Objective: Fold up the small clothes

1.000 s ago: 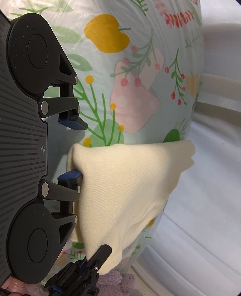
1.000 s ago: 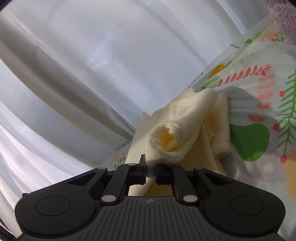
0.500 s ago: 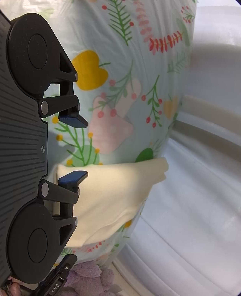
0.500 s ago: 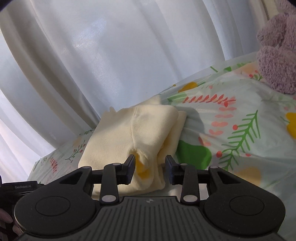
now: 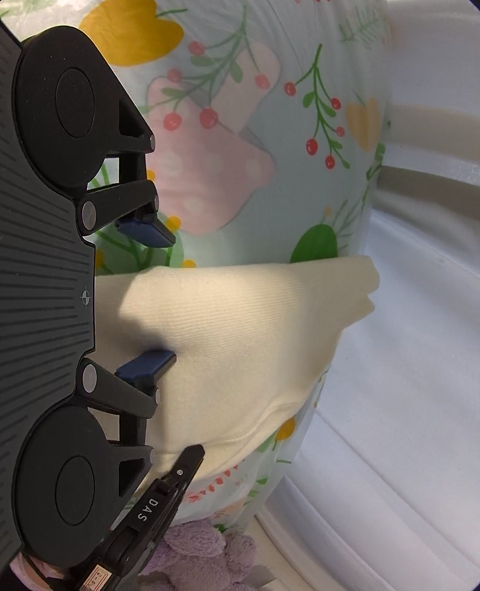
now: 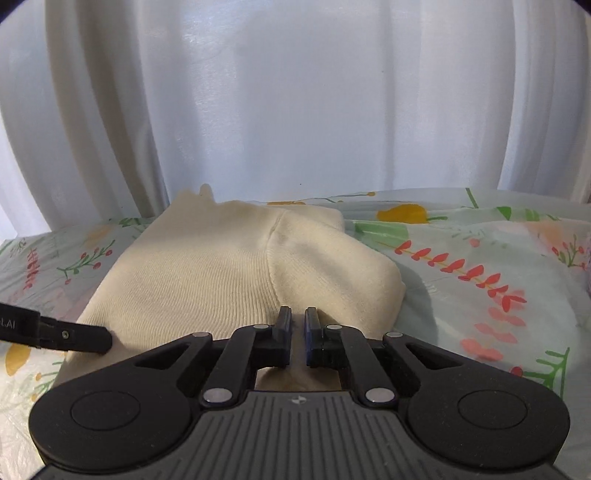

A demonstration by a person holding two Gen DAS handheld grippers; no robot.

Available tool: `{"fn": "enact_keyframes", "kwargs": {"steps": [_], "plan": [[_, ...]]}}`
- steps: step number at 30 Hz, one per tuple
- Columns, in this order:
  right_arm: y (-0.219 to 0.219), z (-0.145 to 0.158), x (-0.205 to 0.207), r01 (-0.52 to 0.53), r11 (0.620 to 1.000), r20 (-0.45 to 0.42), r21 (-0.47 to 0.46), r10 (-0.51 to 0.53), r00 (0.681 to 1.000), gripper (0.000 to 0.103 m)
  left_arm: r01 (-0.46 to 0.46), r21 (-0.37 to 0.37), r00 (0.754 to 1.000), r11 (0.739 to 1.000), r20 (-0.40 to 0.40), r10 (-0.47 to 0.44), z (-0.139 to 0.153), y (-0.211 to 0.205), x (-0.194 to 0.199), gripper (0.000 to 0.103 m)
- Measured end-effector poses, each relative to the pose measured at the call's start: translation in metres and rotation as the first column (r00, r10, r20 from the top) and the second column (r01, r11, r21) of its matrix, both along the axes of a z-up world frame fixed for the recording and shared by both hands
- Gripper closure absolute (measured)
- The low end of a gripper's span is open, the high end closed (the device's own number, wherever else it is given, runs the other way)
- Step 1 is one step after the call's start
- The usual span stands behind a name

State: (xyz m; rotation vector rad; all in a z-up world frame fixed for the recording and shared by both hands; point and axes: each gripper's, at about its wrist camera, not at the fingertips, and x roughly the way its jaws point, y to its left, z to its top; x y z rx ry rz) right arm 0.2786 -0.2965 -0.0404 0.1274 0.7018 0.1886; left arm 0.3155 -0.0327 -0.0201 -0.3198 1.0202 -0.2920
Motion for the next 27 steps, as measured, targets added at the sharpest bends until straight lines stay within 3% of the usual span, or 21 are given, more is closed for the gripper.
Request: {"fn": "enact_keyframes", "kwargs": {"steps": [6,8,11,13,17,21,27], "plan": [[0.018,0.03,0.025,-0.022,0.998,0.061,-0.067,0.026,0.998,0.096,-0.071,-0.004,0.996,0.997,0.058,0.071,0.024,0.016,0.02,0.039],[0.031,0.025,0.052,-0.088,0.991,0.028,-0.103,0.091,0.995,0.096,-0.065,0.023,0.996,0.998,0.06,0.063,0.022,0.009,0.038,0.04],[0.043,0.005,0.088,-0.107,0.976,-0.036,-0.191,0.101,0.994,0.096,-0.068,0.116,0.996,0.991,0.069,0.06,0.017,-0.002,0.056,0.039],[0.04,-0.003,0.098,-0.09,0.971,-0.038,-0.222,0.084,0.996,0.097,-0.054,0.135,0.996,0.989,0.075,0.044,0.016,-0.006,0.062,0.039],[0.031,-0.007,0.105,-0.024,0.977,-0.025,-0.211,0.02,1.0,0.097,-0.05,0.148,0.997,0.988,0.061,0.041,0.01,-0.011,0.073,0.038],[0.032,-0.009,0.105,-0.021,0.972,-0.007,-0.233,0.02,1.0,0.097,-0.05,0.167,0.997,0.985,0.062,0.04,0.007,-0.016,0.077,0.036],[0.02,-0.006,0.104,0.039,0.986,-0.013,-0.163,-0.042,0.999,0.097,-0.052,0.17,0.997,0.984,0.057,0.043,0.005,-0.013,0.076,0.032]]}}
